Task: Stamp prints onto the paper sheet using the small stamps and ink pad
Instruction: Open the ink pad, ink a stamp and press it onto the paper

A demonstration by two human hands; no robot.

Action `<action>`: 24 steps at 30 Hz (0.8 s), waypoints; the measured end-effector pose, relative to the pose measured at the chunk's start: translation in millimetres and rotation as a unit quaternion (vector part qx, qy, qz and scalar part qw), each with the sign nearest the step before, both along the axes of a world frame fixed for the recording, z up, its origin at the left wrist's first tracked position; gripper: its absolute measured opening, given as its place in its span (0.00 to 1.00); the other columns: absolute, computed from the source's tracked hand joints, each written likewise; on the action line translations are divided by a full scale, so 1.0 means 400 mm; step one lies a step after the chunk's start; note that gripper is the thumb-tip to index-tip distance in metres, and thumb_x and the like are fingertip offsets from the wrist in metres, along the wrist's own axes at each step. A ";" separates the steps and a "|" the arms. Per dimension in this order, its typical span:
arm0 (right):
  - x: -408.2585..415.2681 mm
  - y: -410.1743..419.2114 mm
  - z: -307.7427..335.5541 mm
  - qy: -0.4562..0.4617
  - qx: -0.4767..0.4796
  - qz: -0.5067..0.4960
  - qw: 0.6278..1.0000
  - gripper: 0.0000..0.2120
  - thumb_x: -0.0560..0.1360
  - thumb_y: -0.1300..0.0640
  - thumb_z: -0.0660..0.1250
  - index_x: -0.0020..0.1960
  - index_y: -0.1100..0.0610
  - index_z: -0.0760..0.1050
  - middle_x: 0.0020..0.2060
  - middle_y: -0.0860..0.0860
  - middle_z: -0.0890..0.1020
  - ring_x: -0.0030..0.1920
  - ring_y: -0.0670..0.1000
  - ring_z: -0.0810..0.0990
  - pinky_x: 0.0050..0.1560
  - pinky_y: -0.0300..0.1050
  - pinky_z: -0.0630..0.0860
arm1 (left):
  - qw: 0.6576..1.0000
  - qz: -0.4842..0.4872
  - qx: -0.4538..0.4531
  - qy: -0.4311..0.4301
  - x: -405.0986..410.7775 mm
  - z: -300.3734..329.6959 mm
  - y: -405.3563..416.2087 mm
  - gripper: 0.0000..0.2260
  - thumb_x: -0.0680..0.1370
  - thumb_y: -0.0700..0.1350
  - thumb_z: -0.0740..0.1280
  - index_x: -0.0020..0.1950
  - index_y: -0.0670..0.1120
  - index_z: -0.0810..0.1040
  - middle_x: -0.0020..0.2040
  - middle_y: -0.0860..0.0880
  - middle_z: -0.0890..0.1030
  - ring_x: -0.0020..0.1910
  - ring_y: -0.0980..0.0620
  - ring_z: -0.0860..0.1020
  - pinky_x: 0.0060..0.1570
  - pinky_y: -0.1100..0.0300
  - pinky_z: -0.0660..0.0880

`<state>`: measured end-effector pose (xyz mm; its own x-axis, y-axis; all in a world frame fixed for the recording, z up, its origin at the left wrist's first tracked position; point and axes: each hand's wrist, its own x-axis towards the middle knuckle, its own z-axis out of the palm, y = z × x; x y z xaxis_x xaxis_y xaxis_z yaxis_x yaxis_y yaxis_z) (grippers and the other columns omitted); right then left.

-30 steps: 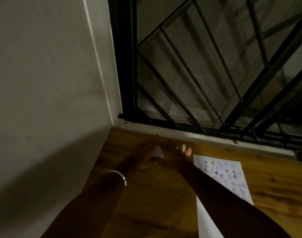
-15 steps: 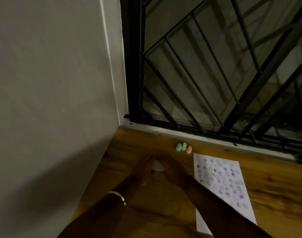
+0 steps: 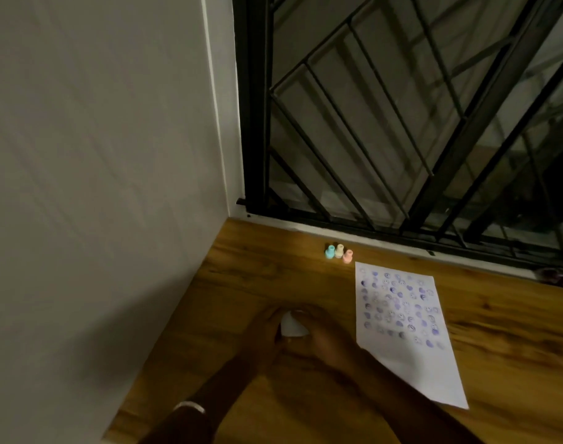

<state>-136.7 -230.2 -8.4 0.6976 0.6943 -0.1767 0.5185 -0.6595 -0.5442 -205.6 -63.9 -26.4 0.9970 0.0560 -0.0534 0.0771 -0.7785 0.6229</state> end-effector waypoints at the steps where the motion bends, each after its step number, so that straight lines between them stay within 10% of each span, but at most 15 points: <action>1: -0.004 -0.001 -0.002 -0.006 0.001 0.002 1.000 0.29 0.79 0.40 0.54 0.74 0.55 0.61 0.75 0.55 0.62 0.74 0.55 0.61 0.74 0.43 0.54 | 1.000 0.001 -0.002 0.002 -0.009 0.009 -0.003 0.27 0.81 0.48 0.62 0.76 0.43 0.56 0.78 0.46 0.57 0.77 0.49 0.57 0.75 0.57 0.54; 13: 0.014 -0.061 0.022 0.056 0.068 -0.008 0.996 0.27 0.75 0.50 0.67 0.72 0.51 0.63 0.71 0.51 0.64 0.70 0.47 0.61 0.69 0.37 0.64 | 0.995 0.004 -0.099 0.031 -0.015 0.023 0.026 0.25 0.79 0.49 0.66 0.74 0.47 0.64 0.76 0.48 0.63 0.74 0.50 0.62 0.74 0.56 0.61; 20: 0.073 -0.054 0.060 0.118 0.141 -0.082 0.979 0.07 0.77 0.62 0.64 0.54 0.57 0.78 0.54 0.58 0.82 0.56 0.55 0.80 0.58 0.51 0.78 | 0.984 0.067 -0.162 -0.002 0.024 0.044 0.032 0.12 0.80 0.50 0.63 0.59 0.47 0.80 0.59 0.48 0.81 0.59 0.52 0.77 0.58 0.63 0.71; 24: 0.080 -0.030 0.055 0.107 0.155 -0.192 0.963 0.11 0.79 0.59 0.62 0.41 0.47 0.72 0.42 0.50 0.79 0.49 0.56 0.80 0.52 0.50 0.75 | 0.980 0.134 -0.146 0.004 0.068 0.049 0.030 0.13 0.81 0.49 0.61 0.59 0.45 0.80 0.59 0.44 0.81 0.59 0.47 0.78 0.58 0.58 0.71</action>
